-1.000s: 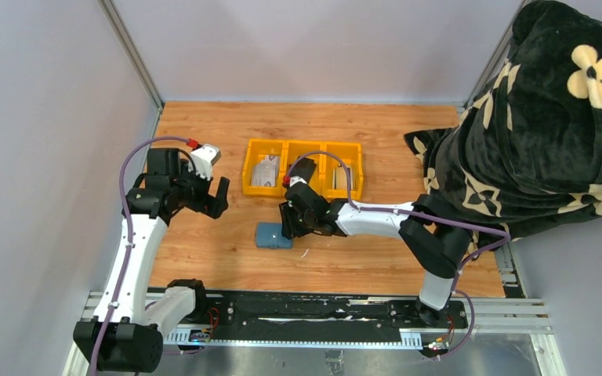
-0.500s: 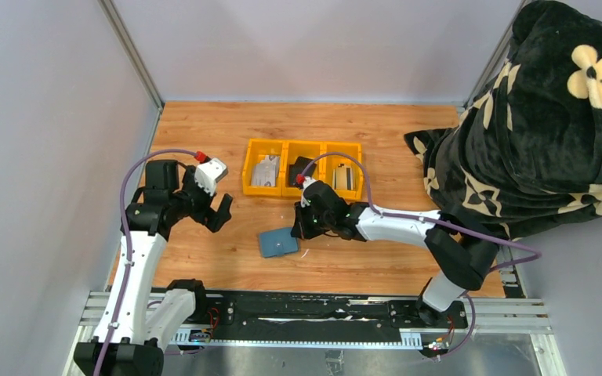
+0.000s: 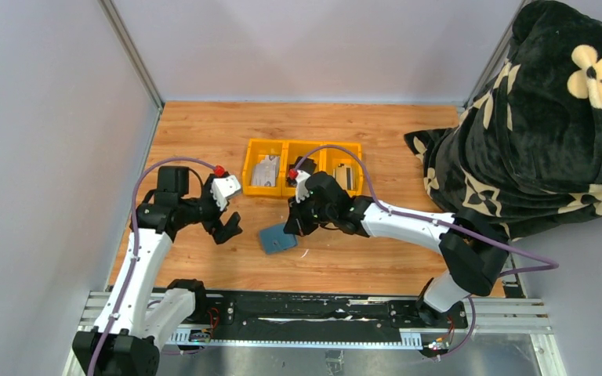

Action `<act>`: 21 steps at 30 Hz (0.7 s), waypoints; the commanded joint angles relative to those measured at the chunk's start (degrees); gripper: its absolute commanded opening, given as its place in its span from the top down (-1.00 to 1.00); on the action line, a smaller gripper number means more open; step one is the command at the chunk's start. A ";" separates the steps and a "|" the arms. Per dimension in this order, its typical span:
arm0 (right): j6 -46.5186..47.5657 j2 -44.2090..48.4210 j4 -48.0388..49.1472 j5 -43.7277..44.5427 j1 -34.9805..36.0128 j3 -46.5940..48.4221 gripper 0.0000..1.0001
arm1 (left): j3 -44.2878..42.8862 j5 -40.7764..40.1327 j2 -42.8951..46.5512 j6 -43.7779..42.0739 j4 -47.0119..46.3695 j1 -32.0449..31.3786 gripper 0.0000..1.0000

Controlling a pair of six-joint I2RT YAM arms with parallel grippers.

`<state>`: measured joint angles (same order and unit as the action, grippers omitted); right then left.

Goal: Take the credit cards out of the card holder
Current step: Pick up the card holder from the center of the board.

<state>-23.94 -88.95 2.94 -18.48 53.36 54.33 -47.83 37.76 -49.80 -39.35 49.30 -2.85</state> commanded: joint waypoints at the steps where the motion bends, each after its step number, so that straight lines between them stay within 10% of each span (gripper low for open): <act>1: 2.91 2.02 0.13 -4.19 -0.45 3.07 1.00 | 2.12 6.31 -1.92 -7.51 -0.35 -2.17 -1.00; 21: 13.40 4.53 -7.41 -13.74 2.47 13.89 1.00 | 0.72 16.48 -8.82 -16.70 -4.12 -7.38 -1.00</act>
<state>-14.28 -87.59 -2.31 -28.29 54.39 64.42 -45.45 50.72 -59.75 -56.80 46.17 -8.69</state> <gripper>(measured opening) 0.010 0.997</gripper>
